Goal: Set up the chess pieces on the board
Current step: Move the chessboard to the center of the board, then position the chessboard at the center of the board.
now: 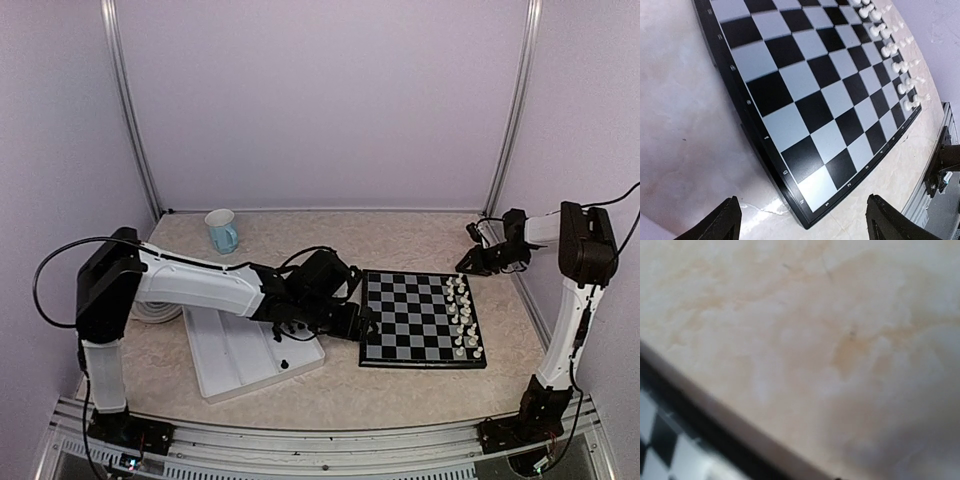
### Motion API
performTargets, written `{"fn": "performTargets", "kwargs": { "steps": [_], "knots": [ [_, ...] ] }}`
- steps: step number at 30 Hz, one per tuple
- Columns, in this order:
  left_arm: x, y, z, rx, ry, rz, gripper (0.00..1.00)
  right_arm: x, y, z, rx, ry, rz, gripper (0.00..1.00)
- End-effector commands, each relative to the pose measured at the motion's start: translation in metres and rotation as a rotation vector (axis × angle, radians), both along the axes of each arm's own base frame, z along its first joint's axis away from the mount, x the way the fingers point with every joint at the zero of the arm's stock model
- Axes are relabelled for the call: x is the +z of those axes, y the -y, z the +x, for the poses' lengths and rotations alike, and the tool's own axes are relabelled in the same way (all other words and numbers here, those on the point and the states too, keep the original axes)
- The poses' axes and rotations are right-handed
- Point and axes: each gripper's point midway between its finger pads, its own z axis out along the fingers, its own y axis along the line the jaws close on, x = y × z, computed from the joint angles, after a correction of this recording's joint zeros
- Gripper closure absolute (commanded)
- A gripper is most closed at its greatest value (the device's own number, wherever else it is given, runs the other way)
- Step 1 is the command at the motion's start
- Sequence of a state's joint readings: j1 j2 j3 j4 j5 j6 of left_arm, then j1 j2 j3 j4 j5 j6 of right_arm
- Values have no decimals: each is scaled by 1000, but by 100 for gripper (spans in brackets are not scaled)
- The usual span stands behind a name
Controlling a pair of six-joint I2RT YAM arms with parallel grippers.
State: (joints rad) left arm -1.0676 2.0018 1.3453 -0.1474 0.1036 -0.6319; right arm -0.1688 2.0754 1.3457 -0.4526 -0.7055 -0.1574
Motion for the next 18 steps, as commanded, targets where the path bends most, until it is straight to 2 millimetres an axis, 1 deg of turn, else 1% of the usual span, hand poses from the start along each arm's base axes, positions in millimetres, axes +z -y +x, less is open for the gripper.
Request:
{"fn": "performTargets", "kwargs": {
  "steps": [1,2,3,4,5,6,8,9,10,12,13,15,18],
  "knots": [
    [68,-43,29,155,172,53,14,73,2,6,11,135,-16,67],
    [76,-60,33,208,183,71,14,84,0,4,15,159,-13,65],
    [72,-81,39,274,173,114,13,95,-2,1,21,181,-4,63],
    [68,-107,43,345,153,164,13,106,-5,-3,27,206,2,62],
    [58,-131,46,415,125,208,14,115,-6,-6,31,228,5,62],
    [54,-156,48,483,104,234,15,123,-7,-10,35,252,4,61],
    [38,-200,46,587,60,283,16,132,-10,-22,44,291,-4,61],
    [38,-217,43,624,53,279,17,134,-12,-28,49,308,-13,60],
    [31,-232,37,650,39,296,19,137,-13,-34,53,327,-28,60],
    [31,-255,28,704,24,294,22,140,-17,-44,58,359,-73,60],
    [26,-264,23,724,12,309,24,143,-20,-48,66,381,-103,59],
    [18,-277,15,745,-4,331,26,143,-33,-58,96,420,-153,58],
    [7,-286,9,757,-25,357,30,146,-53,-69,150,467,-192,57]
  ]
}}
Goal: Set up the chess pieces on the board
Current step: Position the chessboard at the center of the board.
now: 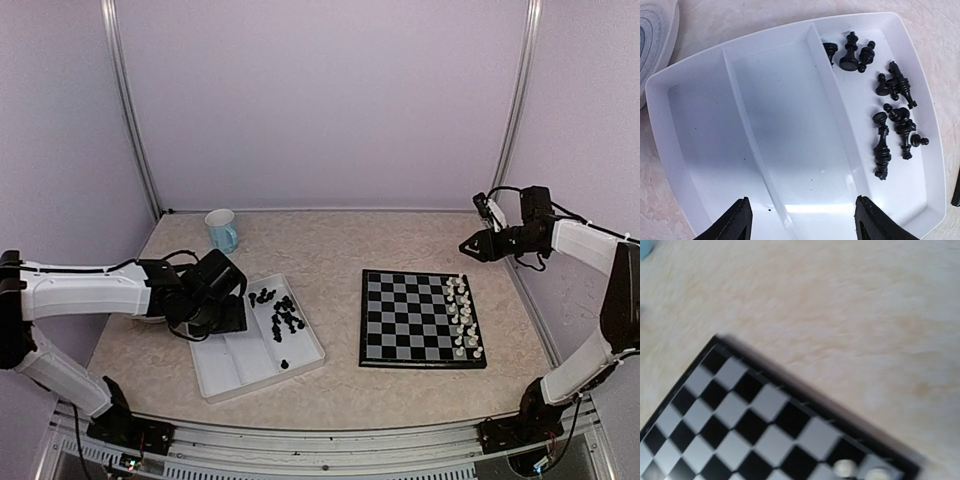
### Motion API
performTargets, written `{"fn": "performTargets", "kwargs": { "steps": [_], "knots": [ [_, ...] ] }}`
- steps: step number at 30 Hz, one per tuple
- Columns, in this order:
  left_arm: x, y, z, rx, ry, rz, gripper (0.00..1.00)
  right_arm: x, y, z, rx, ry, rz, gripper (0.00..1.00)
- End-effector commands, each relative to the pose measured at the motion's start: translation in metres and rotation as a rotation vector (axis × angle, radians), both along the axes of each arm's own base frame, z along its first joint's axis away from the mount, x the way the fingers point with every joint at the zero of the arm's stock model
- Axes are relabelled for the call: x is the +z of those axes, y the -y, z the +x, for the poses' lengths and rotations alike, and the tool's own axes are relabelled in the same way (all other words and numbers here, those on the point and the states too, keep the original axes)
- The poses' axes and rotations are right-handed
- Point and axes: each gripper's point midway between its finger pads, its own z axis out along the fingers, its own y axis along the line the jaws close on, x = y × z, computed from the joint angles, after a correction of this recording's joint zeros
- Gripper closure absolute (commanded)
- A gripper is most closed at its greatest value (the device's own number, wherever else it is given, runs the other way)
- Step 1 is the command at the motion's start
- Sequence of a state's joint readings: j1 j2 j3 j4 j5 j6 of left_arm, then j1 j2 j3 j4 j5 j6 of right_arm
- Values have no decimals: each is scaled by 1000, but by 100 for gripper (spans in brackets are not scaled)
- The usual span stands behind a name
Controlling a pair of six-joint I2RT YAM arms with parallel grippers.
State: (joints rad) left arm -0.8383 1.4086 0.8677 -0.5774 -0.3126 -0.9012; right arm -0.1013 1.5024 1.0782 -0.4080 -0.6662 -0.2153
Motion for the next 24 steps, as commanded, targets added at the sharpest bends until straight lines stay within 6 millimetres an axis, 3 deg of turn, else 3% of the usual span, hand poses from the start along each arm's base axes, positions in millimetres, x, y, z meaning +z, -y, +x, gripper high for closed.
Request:
{"fn": "performTargets", "kwargs": {
  "steps": [1,7,14,17,22,24],
  "knots": [
    [-9,-18,-7,72,-23,24,32,7,-26,-11,69,101,-92,57],
    [-34,-23,-11,77,-68,80,55,6,-44,-19,123,97,-81,57],
    [-54,-21,-13,65,-104,104,65,6,-45,-23,134,110,-90,57],
    [-59,-17,-12,49,-110,100,77,7,-51,-28,162,118,-91,57],
    [-57,-5,-8,12,-88,108,89,7,-71,-41,258,131,-90,57],
    [-53,7,-8,-24,-65,131,93,2,-90,-54,354,133,-116,57]
  ]
}}
